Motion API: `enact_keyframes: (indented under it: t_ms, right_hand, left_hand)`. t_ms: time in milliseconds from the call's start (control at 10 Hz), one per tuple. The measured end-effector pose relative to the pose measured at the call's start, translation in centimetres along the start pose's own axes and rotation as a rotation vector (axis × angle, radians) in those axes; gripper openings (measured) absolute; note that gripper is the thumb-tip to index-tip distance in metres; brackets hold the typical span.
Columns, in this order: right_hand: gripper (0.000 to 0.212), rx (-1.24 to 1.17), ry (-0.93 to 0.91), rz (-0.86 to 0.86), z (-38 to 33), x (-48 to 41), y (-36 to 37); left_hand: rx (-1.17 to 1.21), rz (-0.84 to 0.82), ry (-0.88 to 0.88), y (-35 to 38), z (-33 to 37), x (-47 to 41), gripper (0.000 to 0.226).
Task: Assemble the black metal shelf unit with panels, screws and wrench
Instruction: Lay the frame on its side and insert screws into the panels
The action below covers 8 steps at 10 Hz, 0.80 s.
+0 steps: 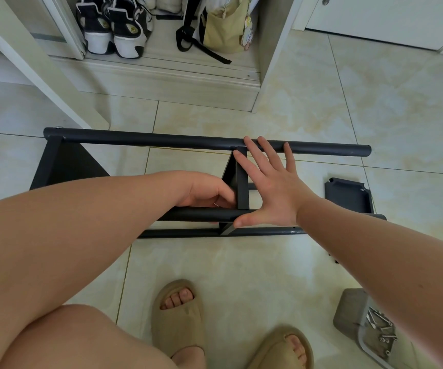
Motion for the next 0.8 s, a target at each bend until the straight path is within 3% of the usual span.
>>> enact_keyframes:
  t_ms: [200,600,800]
  right_hand:
    - [0.136,0.002,0.001,0.001,-0.04,-0.02,0.03]
    - [0.137,0.004,0.002,0.005,-0.01,-0.05,0.06]
    - [0.137,0.01,0.002,0.004,-0.01,-0.02,0.01]
  left_hand:
    - [-0.022,-0.008,-0.054,0.16,-0.34,0.16,0.022]
    - [-0.035,0.019,-0.036,0.2,0.03,0.35,0.036]
    - [-0.037,0.013,-0.002,0.29,0.41,0.61,0.029]
Point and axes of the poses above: each hand's wrist, its own x-axis away from the middle knuckle, its own y-axis out of the palm, z = x × y, the point moved 9 cm from there along -x, towards the middle knuckle, and after that the axes turned 4 degrees about x, right-handed, at the moved point
